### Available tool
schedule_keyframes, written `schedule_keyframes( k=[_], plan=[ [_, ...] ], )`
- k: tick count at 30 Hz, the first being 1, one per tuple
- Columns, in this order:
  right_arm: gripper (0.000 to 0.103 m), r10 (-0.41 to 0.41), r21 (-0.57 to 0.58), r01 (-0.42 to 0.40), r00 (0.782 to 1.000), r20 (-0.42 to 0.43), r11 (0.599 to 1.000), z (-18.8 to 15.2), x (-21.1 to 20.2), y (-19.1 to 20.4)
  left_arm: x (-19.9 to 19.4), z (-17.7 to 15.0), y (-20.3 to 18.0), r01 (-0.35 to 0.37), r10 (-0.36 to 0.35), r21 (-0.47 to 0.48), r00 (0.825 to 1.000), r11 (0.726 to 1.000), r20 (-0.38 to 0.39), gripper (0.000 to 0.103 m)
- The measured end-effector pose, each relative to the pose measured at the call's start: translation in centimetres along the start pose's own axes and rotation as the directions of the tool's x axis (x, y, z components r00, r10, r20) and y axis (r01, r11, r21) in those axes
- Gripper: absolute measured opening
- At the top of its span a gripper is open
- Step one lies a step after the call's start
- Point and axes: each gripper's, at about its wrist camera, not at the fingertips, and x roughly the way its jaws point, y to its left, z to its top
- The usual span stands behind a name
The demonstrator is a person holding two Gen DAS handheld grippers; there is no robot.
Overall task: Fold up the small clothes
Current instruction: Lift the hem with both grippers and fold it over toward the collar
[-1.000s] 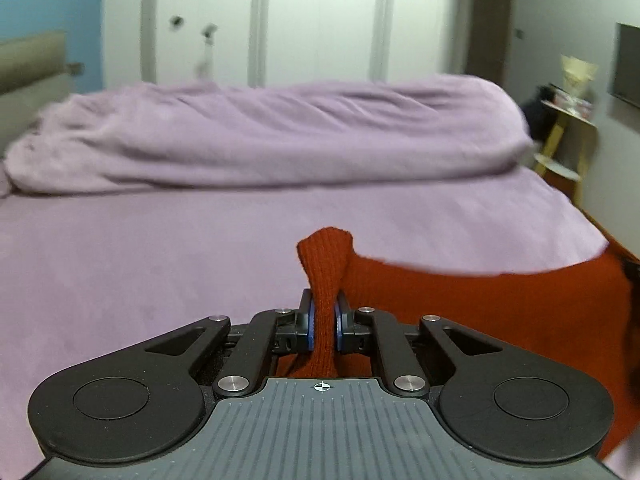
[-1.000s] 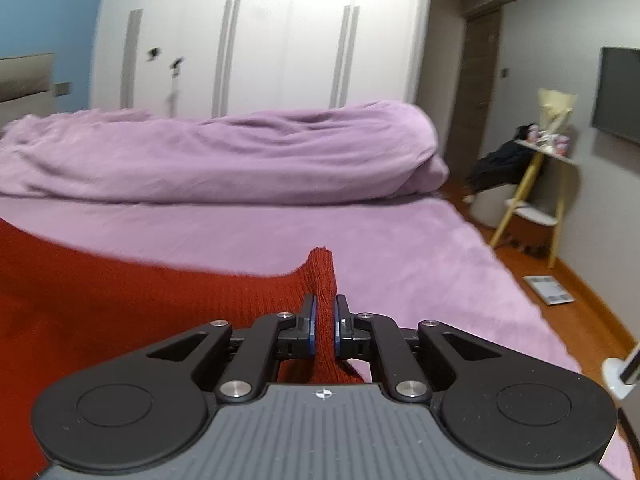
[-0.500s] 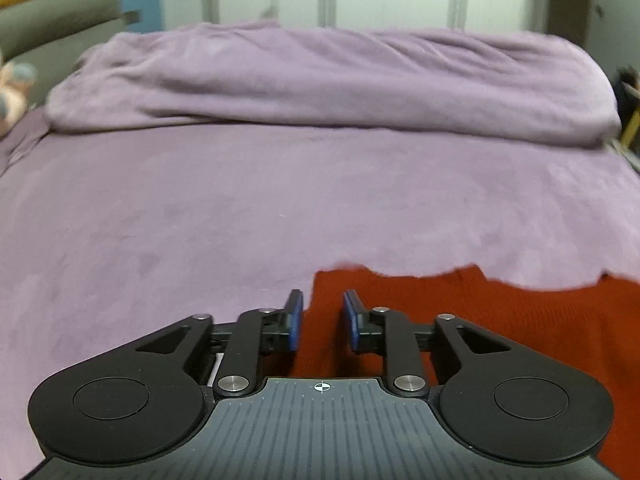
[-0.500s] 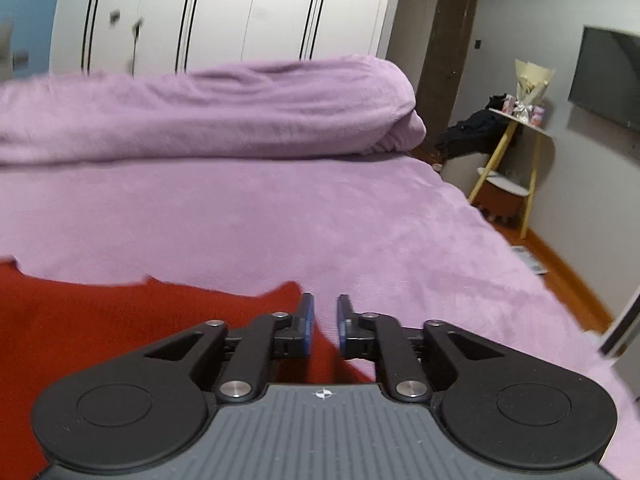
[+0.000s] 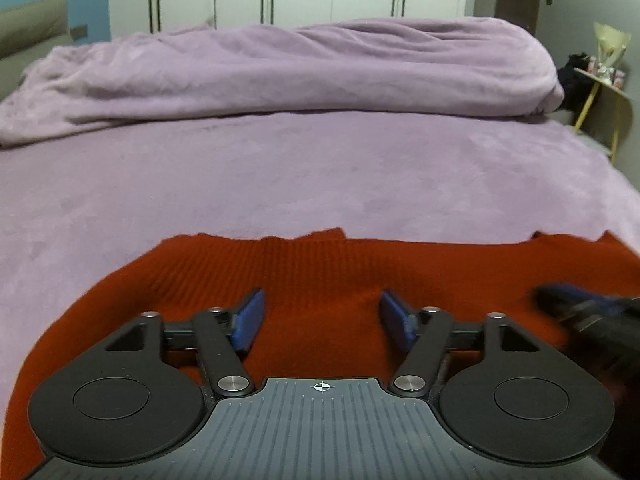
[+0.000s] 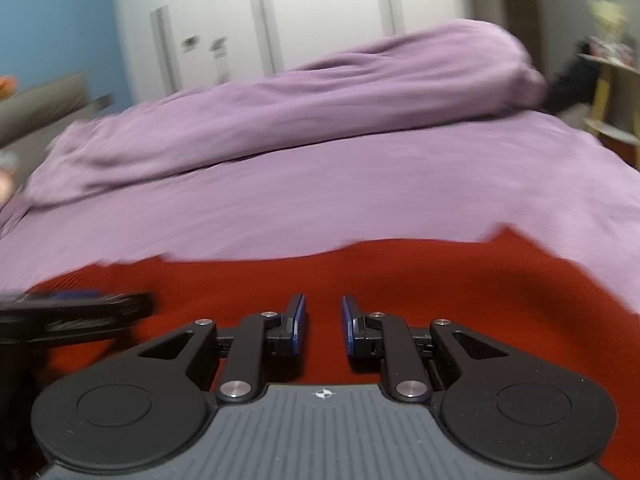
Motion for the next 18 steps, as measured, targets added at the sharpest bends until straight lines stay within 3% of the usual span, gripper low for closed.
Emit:
schedule_keyframes(
  k=[6, 10, 12, 18],
  plan=[
    [0.017, -0.051, 0.078, 0.047, 0.998, 0.04, 0.996, 0.6, -1.3, -6.7, 0.1, -0.2, 1.5, 0.005, -0.005, -0.052, 1.0, 0.999, 0.006, 0.077],
    [0.021, -0.16, 0.041, 0.158, 0.986, 0.051, 0.987, 0.7, -1.6, -7.5, 0.2, -0.1, 1.9, -0.01, 0.01, -0.054, 1.0, 0.998, 0.0, 0.077],
    [0.03, -0.158, 0.114, 0.151, 0.986, 0.047, 0.982, 0.6, -1.6, -9.0, 0.1, -0.1, 2.3, -0.018, 0.018, -0.059, 1.0, 0.998, -0.002, 0.077],
    [0.03, -0.208, 0.136, 0.2, 0.977, 0.044, 0.97, 0.7, -2.0, -9.5, -0.5, -0.4, 3.8, -0.008, 0.009, -0.054, 1.0, 0.998, 0.007, 0.076]
  ],
)
